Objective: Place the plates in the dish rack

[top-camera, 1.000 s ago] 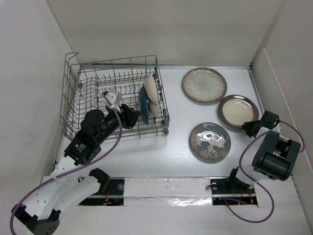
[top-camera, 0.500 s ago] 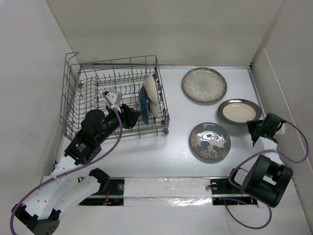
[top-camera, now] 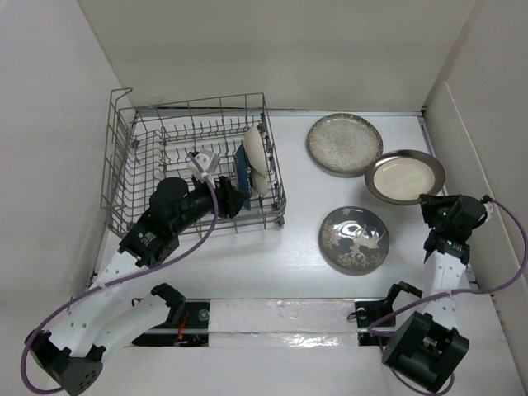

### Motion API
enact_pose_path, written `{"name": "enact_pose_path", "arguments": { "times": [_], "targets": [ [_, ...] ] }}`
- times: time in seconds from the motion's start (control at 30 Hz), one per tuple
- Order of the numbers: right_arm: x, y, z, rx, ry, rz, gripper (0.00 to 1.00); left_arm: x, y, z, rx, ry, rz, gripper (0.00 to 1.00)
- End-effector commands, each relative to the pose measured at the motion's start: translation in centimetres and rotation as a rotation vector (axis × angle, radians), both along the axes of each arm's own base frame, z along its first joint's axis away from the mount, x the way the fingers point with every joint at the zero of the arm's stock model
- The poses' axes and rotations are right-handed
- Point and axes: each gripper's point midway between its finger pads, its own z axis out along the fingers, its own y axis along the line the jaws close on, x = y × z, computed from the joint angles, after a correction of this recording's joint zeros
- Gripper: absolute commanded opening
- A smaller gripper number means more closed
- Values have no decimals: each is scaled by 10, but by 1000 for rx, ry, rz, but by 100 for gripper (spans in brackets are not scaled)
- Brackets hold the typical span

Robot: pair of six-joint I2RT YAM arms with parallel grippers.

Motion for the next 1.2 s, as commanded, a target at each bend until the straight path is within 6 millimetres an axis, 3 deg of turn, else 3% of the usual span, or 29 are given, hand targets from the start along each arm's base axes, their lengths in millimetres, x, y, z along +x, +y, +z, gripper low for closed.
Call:
{"name": "enact_pose_path", "arguments": {
  "times": [0.0, 0.2, 0.33, 0.5, 0.67, 0.7, 0.87, 1.17],
  "targets": [
    [13, 21, 117, -152, -357, 150, 0, 0, -11, 20, -51, -34, -49, 46],
    [20, 63, 158, -113, -511, 369, 0, -5, -24, 43, -102, -44, -121, 50],
    [24, 93, 196, -132, -613, 518, 0, 1, -31, 49, -125, -25, -120, 51],
    [24, 127, 222, -88, -700, 653, 0, 1, -54, 68, -232, 7, -205, 53],
    [22, 162, 244, -41, -785, 793, 0, 25, -68, 65, -264, 81, -169, 61],
    [21, 168, 246, -14, -790, 814, 0, 32, -72, 57, -257, 111, -161, 61],
    [22, 197, 245, 34, -809, 911, 0, 47, -89, 58, -271, 133, -155, 64],
    [4, 246, 234, 206, -850, 1110, 0, 59, -94, 72, -294, 74, -117, 65]
  ]
}}
